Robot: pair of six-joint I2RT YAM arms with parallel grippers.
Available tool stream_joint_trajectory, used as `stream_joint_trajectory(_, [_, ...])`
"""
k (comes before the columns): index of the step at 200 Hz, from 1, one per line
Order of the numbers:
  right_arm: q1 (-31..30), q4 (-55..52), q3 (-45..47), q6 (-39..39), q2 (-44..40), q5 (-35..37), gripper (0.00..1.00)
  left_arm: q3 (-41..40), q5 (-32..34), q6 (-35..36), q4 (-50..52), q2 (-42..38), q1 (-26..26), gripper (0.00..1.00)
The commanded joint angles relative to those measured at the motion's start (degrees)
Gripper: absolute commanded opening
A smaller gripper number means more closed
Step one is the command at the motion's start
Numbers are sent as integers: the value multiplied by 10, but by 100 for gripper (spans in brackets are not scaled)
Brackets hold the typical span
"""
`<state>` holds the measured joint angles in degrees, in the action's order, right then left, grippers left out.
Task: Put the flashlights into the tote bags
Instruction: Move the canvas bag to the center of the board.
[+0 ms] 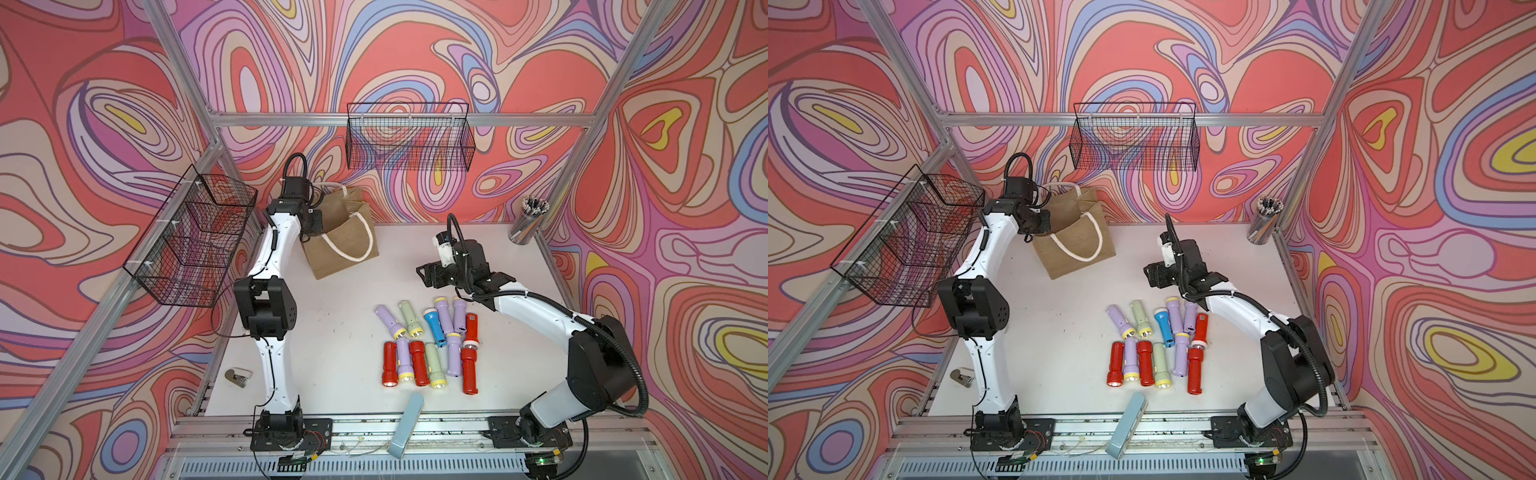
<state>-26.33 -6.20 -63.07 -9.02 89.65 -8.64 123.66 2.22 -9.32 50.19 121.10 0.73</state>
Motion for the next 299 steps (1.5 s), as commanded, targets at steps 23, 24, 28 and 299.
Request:
stream_joint_trajectory(23, [-2,-7,-19,6,-35,-12,84,-106,12,-128,53,-97,0,0])
stream_joint_trajectory(24, [-2,-7,-19,5,-36,-13,84,-109,12,-129,52,-99,0,0])
stream_joint_trajectory(28, [-2,-7,-20,4,-37,-14,84,-122,9,-135,50,-108,0,0])
stream_joint_trajectory(299, [-78,-37,-182,-150,47,-109,73,-404,49,-182,128,-428,135,47])
